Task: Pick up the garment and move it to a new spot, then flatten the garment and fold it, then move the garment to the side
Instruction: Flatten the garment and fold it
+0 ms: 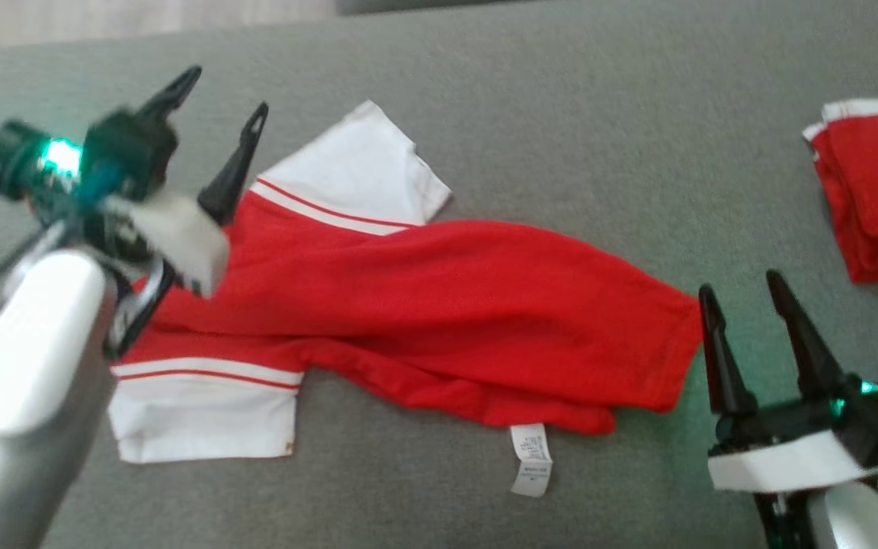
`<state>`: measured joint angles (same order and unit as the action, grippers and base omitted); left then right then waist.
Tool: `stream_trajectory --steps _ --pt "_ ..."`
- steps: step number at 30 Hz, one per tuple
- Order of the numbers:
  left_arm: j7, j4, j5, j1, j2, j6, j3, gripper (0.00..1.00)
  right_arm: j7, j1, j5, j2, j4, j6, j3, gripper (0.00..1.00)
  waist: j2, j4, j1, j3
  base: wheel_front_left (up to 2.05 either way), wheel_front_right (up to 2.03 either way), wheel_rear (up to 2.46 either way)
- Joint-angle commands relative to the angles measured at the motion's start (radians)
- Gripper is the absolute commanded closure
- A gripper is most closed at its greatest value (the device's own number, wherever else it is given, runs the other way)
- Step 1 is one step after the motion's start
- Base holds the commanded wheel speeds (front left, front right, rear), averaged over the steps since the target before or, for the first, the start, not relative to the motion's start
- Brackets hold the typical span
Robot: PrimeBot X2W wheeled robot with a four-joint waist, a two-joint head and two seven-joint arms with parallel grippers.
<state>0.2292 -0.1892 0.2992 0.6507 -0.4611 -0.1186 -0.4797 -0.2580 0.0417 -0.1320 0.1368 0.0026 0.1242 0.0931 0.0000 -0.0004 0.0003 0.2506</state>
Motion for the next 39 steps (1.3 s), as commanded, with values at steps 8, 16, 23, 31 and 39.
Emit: stream_trajectory --steps 8,16,23,31,39 --pt "0.081 -0.153 0.129 0.278 -0.055 -0.012 -0.174 0.00 -0.004 -0.064 -0.015 0.023 -0.026 0.007 0.057 0.00 0.0000 -0.105 -0.0003 0.105 0.00 0.00 0.00" --pt "0.135 -0.384 0.256 0.471 -0.083 -0.012 -0.374 0.00 -0.004 -0.117 -0.026 0.018 -0.024 0.007 0.079 0.00 0.0000 -0.181 -0.0003 0.189 0.00 0.00 0.00" --pt "0.158 -0.466 0.348 0.543 -0.121 -0.012 -0.494 0.00 -0.004 -0.134 -0.033 0.005 -0.023 0.007 0.080 0.00 0.0000 -0.223 -0.0003 0.227 0.00 0.00 0.00" --pt "0.159 -0.470 0.420 0.583 -0.150 -0.012 -0.596 0.00 -0.004 -0.143 -0.033 -0.003 -0.019 0.007 0.079 0.00 0.0000 -0.238 -0.0003 0.244 0.00 0.00 0.00" --pt "0.169 -0.433 0.517 0.624 -0.187 -0.012 -0.702 1.00 -0.004 -0.133 -0.043 0.004 0.004 0.007 0.079 0.00 0.0000 -0.234 -0.0003 0.242 0.00 0.00 0.00"
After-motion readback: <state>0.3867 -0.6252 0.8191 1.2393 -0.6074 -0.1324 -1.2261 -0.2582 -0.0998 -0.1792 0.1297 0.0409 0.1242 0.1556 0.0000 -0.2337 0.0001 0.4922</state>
